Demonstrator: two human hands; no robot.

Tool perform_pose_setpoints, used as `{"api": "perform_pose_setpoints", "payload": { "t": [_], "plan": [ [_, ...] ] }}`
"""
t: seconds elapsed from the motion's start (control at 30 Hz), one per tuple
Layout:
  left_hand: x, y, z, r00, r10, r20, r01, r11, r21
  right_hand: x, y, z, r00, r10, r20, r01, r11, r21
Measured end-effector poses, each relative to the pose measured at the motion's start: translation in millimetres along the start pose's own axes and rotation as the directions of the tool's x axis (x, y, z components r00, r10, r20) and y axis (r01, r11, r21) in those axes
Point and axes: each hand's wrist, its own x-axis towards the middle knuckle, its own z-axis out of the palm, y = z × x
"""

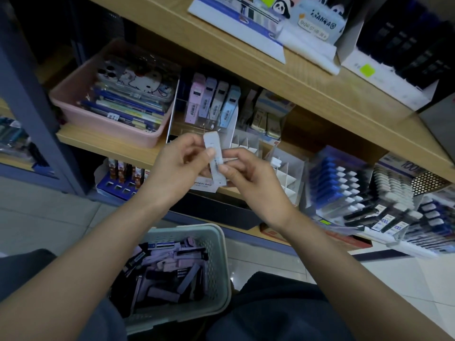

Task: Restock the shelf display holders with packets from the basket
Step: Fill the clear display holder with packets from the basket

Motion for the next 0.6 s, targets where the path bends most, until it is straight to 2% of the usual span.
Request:
{"api": "perform_pose_setpoints", "payload": {
  "t": [0.07,0.1,0.23,0.37,0.43,0.5,0.6],
  "plan": [
    [-3,1,-5,0.993,0.116,0.020,-0.117,0.984,0.135,0,-6,2,0.993,-0.109,-0.047,0.099,0.978,-0.186],
    [-6,2,-8,0.987,0.157,0.034,-0.161,0.964,0.212,0,-10,3,0.988,-0.140,-0.059,0.125,0.969,-0.212],
    [-16,0,-17,0.969,0.236,0.068,-0.243,0.878,0.413,1,-20,6,0.994,-0.107,0.019,0.108,0.967,-0.232],
    [-17,4,-32,0.958,0.237,0.162,-0.287,0.828,0.482,5,-21,6,0.993,-0.113,0.038,0.119,0.962,-0.246],
    [-9,8,-36,0.936,0.288,0.204,-0.353,0.767,0.536,10,-20,5,0.993,-0.117,-0.033,0.107,0.971,-0.213],
    [6,10,-39,0.912,0.342,0.226,-0.406,0.689,0.600,20,-17,2,0.978,-0.123,-0.169,0.093,0.980,-0.178],
    [32,11,-41,0.894,0.365,0.260,-0.434,0.562,0.704,42,-11,-5,0.905,-0.186,-0.381,0.100,0.967,-0.235]
  ]
}}
